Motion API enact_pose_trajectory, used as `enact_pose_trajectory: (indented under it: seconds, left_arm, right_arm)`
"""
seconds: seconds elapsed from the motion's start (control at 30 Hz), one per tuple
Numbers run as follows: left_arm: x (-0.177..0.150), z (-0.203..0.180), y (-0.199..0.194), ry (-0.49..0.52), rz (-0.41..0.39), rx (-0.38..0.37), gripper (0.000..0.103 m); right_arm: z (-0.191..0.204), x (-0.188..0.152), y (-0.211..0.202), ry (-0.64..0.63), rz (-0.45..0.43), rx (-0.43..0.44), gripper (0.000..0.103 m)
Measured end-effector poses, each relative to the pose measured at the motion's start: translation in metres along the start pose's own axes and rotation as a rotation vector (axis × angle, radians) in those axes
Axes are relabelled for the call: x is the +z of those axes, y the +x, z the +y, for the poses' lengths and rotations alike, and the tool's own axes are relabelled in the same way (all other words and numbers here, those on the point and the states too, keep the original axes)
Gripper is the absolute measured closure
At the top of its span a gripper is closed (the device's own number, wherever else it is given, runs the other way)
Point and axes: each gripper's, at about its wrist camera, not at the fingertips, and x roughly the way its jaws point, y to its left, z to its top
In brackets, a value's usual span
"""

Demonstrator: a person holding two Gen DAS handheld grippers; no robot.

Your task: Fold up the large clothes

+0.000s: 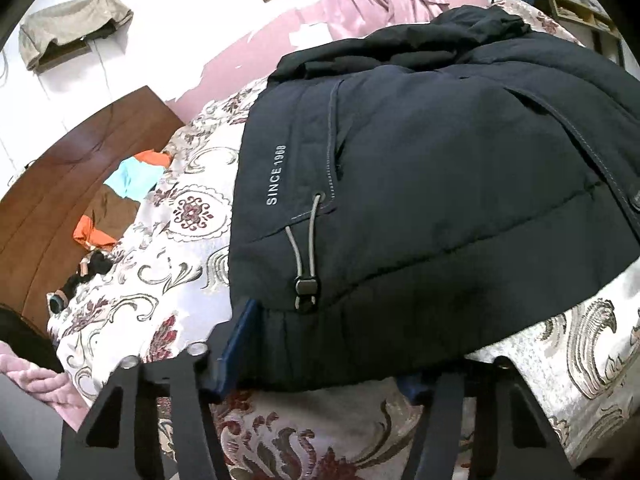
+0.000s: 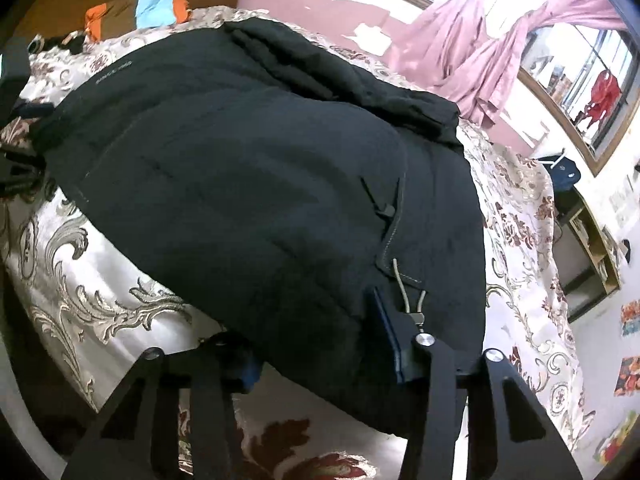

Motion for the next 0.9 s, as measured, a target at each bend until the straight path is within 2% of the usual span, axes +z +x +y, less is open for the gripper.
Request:
enact_pose_trajectory:
  seconds: [0.07,0.17,0.27,0.37,0.53,0.7,0.77,0.9]
  left_arm:
    - [0.000,-0.003,-0.001,0.011,-0.005,-0.023,0.068]
    - [0.000,-0.009,-0.002,0.031,-0.011,-0.028,0.077]
    - [0.000,-0.004,-0.005,-0.002,-0.030,-0.050,0.084]
    - [0.001,0.002,-0.017,-0.046,-0.096,-0.059,0.089]
    - [0.005,0.015,-0.048,-0.101,-0.231,-0.046,0.091]
    - [0.015,0.029,-0.063,-0.116,-0.210,-0.123,0.093]
    - [0.017,0.036,-0.073,-0.131,-0.212,-0.146,0.098]
    - [0.026,0.047,-0.096,-0.133,-0.244,-0.140,0.098]
  right_arm:
    - [-0.003,0.000,0.000,0.028,-0.001,0.003,0.070]
    - [-0.004,-0.002,0.001,0.069,-0.009,0.004,0.076]
    - [-0.001,-0.005,0.000,0.100,-0.028,-0.007,0.082]
    - [-0.003,-0.009,-0.002,0.161,-0.051,0.000,0.085]
    - [-0.016,-0.008,-0.015,0.252,-0.119,0.026,0.093]
    - [-0.028,-0.007,-0.034,0.286,-0.185,0.034,0.094]
    - [-0.032,-0.006,-0.042,0.295,-0.209,0.038,0.095]
    - [-0.037,-0.005,-0.063,0.318,-0.280,0.047,0.096]
